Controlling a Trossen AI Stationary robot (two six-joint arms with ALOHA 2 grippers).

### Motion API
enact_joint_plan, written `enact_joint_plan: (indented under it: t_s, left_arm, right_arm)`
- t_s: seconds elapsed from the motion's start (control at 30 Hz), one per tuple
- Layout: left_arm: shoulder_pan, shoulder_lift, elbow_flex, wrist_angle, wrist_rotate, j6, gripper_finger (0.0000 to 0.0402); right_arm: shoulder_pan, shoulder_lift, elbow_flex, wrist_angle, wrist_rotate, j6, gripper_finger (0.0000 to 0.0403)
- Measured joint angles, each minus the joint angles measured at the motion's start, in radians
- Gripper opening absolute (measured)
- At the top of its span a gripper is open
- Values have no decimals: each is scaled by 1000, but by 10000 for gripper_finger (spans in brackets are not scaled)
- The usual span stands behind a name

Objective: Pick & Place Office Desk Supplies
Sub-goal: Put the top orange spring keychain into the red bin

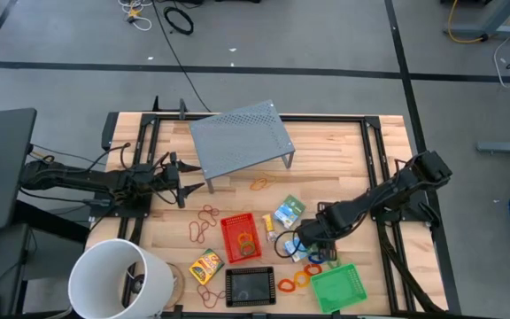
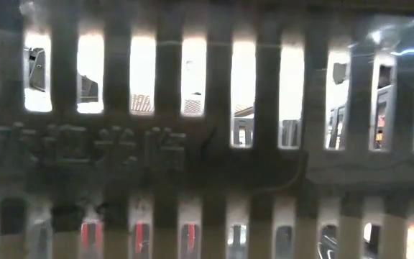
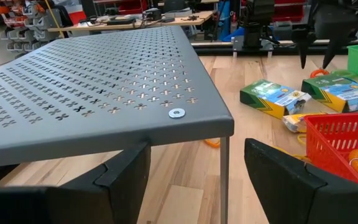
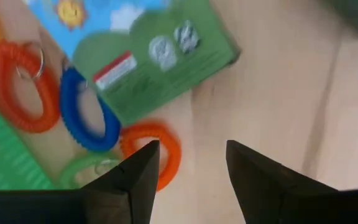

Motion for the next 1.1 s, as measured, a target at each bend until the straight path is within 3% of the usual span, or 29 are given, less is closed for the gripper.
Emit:
enact_joint_plan:
  t_s: [0.47, 0.67, 0.8, 0.97, 1.1]
  left_arm:
    - [0, 0, 0, -17, 0, -4, 262]
    - [0, 0, 0, -17, 0, -8, 262]
    - [0, 0, 0, -17, 0, -8, 262]
    - [0, 0, 0, -17, 0, -8, 262]
    - [0, 0, 0, -17, 0, -8, 262]
  right_arm:
    - [34, 0, -134, 111, -16, 59, 192]
    - [35, -7, -196, 192, 26, 61, 186]
    - [35, -6, -202, 190, 54, 49, 141]
    - [35, -5, -202, 181, 88, 23, 24]
    - [35, -3, -202, 165, 112, 24, 10]
